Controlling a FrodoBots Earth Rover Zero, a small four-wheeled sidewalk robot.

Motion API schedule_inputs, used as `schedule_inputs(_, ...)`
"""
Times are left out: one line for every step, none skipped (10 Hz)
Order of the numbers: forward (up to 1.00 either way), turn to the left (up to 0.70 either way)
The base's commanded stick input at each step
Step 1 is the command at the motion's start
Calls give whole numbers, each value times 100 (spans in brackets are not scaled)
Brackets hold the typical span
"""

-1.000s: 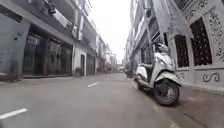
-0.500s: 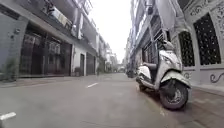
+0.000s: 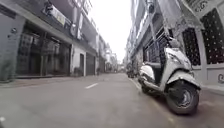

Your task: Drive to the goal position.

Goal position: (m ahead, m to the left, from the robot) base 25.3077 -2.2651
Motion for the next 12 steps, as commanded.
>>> schedule_inputs(50, -35)
schedule_inputs(50, 0)
schedule_inputs(49, 0)
schedule_inputs(49, 0)
schedule_inputs(49, 0)
schedule_inputs(50, 0)
schedule_inputs(49, 0)
schedule_inputs(49, 0)
schedule_inputs(49, 0)
schedule_inputs(50, 0)
schedule_inputs(50, 0)
schedule_inputs(49, 0)
